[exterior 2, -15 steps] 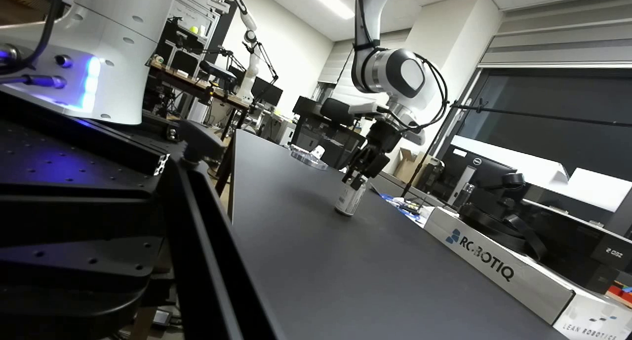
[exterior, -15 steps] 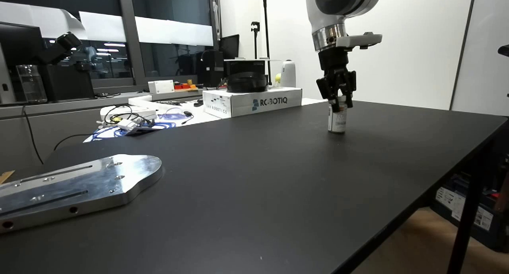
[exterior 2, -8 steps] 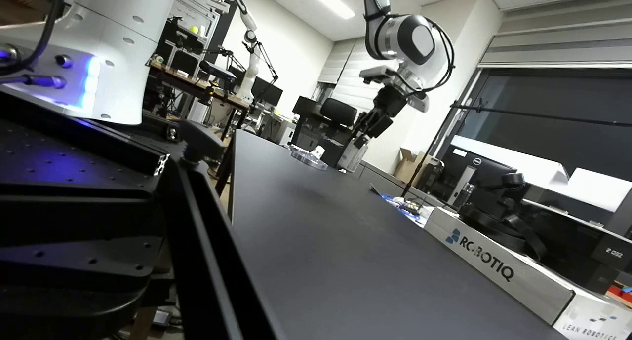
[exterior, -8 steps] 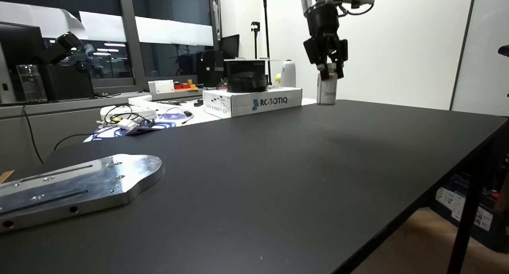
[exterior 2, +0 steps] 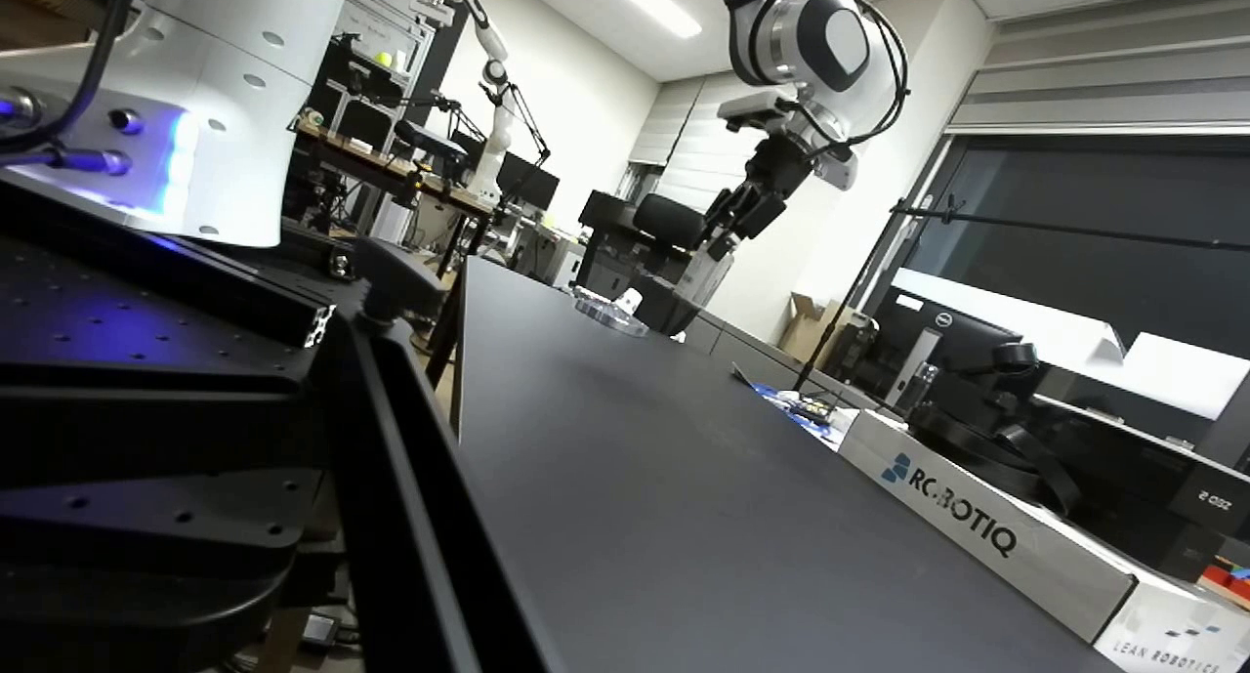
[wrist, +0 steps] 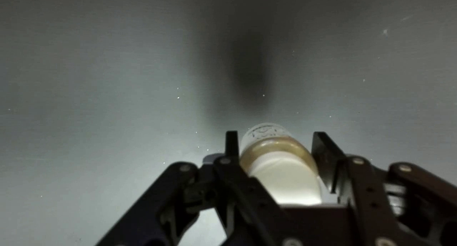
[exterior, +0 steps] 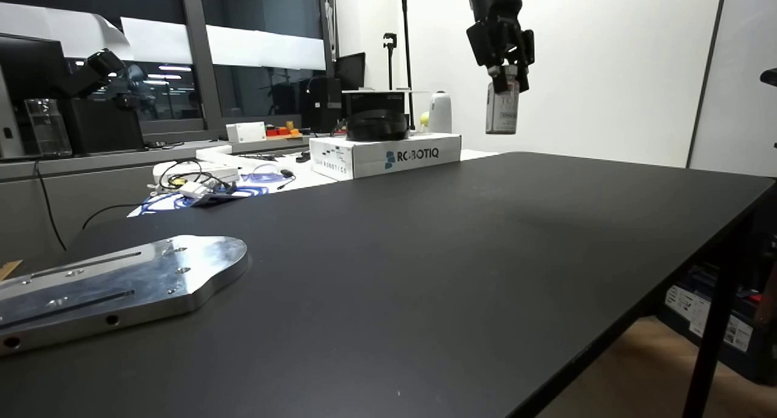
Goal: Lay the bottle on its side then place it upside down
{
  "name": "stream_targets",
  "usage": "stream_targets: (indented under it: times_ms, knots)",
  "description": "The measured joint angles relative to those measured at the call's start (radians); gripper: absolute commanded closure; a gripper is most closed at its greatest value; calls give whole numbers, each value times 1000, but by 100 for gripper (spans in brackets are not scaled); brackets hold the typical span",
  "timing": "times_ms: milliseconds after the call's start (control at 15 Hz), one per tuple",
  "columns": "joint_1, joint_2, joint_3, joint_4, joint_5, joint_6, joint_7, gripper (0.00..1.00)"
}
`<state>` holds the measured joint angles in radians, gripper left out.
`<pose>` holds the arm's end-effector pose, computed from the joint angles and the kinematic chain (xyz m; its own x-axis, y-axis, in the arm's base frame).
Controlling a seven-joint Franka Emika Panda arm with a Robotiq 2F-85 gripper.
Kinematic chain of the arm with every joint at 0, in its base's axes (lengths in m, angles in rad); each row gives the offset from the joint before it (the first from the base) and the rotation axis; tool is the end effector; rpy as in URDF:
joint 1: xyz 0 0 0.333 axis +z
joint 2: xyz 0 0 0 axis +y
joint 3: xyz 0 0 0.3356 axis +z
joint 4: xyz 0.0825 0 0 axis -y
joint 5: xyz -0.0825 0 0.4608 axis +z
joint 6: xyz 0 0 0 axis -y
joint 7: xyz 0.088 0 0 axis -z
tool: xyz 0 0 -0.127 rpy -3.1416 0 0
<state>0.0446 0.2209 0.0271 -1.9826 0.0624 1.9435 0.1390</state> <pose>0.6249 0.0501 0.2913 0.9605 -0.0913 -0.2630 -0.1000 -0.9948 -0.0200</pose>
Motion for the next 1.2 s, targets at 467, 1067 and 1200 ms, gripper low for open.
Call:
stream_targets:
  times_ms: [467,1067,1200]
  knots:
    - [-6,16,-1,6,26,-3,-18,71]
    - [-222,314,-62,311,348,-289,-180,71]
    - [-259,404,-63,393,393,-355,-180,71]
